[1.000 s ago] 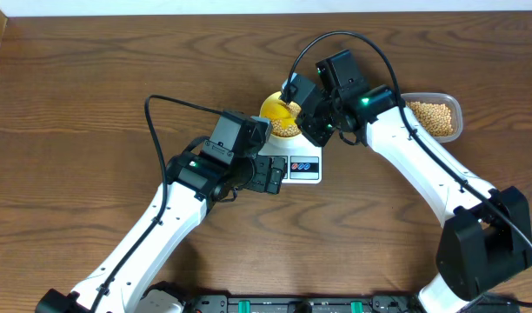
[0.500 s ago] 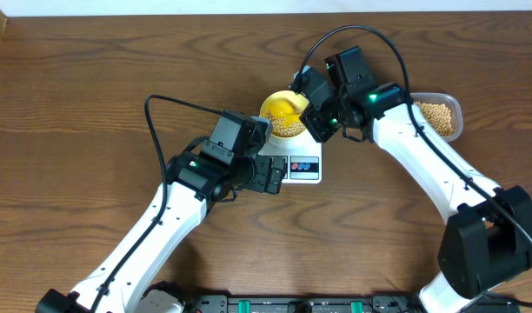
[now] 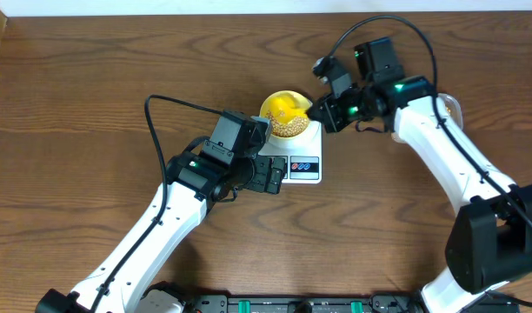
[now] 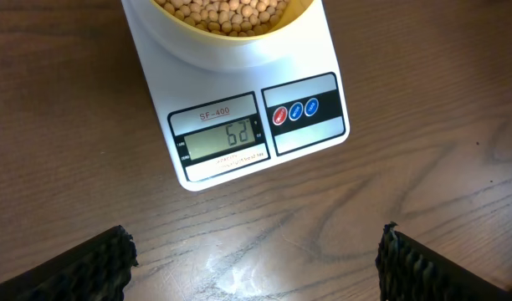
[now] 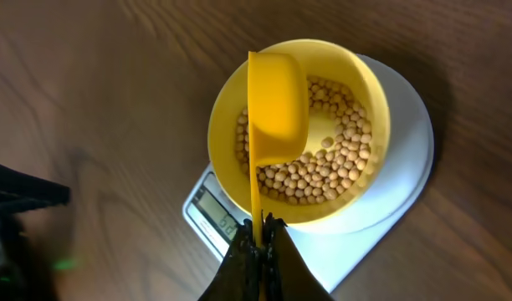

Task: Scoop item into bowl and weigh 50g on scale
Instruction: 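Carry the scoop right back to the chickpea tub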

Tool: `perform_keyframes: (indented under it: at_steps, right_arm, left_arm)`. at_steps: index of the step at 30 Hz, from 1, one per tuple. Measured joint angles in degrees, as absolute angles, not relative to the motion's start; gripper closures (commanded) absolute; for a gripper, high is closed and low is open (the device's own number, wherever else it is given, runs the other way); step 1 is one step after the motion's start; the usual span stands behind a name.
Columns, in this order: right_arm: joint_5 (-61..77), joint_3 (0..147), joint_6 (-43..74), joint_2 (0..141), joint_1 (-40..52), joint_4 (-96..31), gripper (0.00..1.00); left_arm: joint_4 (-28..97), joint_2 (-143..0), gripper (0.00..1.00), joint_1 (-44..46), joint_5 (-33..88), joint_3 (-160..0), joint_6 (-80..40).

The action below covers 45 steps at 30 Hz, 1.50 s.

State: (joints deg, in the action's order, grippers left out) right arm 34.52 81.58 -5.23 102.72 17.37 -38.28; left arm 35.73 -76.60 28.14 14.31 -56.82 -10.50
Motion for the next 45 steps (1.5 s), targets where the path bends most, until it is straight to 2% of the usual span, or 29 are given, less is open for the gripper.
perform_keyframes:
  at_steps: [7,20,35,45]
  right_arm:
    - [39.42,81.56,0.05,102.72,13.13,-37.91,0.99]
    - [54.39,81.56,2.46,102.72,7.38,-33.04,0.99]
    - [55.86,81.49,2.85,102.72,1.52,-22.74,0.99]
    - [56.14,81.49,4.43,102.72,-7.16,-22.04,0.99]
  left_arm:
    - [35.73,-76.6,0.06,28.14,14.31,-56.82,-10.5]
    - [35.73,-76.6,0.06,28.14,14.31,-56.82,-10.5]
    - [35.73,-76.6,0.06,28.14,14.33,-56.82,-10.5]
    - [35.73,-76.6,0.06,28.14,14.31,-56.82,-10.5]
